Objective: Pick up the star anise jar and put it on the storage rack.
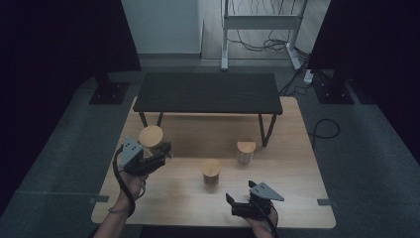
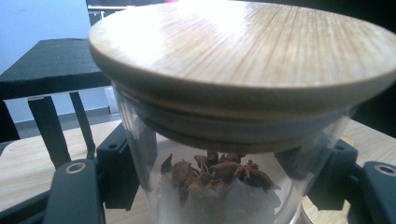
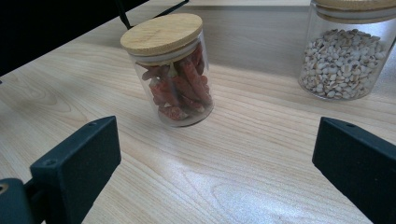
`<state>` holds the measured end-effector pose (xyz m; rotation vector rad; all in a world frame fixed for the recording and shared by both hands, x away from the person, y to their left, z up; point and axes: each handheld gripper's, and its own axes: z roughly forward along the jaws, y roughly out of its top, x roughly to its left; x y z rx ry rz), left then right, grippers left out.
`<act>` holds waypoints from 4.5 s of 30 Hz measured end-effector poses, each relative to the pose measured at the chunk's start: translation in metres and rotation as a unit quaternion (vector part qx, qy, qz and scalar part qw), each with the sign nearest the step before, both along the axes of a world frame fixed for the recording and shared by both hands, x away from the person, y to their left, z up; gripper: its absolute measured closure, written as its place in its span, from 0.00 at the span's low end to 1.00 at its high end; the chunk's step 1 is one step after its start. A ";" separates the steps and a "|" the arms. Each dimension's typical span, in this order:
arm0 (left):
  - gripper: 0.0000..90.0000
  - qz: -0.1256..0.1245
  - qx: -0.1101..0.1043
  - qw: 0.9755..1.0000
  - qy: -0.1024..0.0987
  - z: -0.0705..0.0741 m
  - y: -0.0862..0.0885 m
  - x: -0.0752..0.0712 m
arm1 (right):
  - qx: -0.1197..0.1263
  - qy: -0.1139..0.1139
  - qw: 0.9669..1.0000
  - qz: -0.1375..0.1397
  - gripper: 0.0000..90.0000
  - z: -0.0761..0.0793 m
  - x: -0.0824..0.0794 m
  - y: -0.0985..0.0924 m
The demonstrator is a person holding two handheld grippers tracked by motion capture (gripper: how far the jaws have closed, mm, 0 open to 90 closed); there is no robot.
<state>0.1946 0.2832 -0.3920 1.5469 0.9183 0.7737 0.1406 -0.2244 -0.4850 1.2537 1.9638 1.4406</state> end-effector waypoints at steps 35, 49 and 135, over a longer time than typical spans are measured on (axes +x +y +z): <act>0.29 0.006 0.001 1.000 -0.011 0.020 -0.005 0.018 | -0.002 0.001 1.000 0.003 0.01 0.000 0.000 0.001; 0.29 0.012 0.004 1.000 -0.019 0.027 -0.007 0.026 | -0.002 0.002 1.000 0.004 0.01 0.000 0.001 0.001; 0.29 0.037 0.009 0.998 -0.048 0.062 -0.022 0.078 | 0.001 0.012 1.000 0.015 0.01 -0.002 0.005 0.001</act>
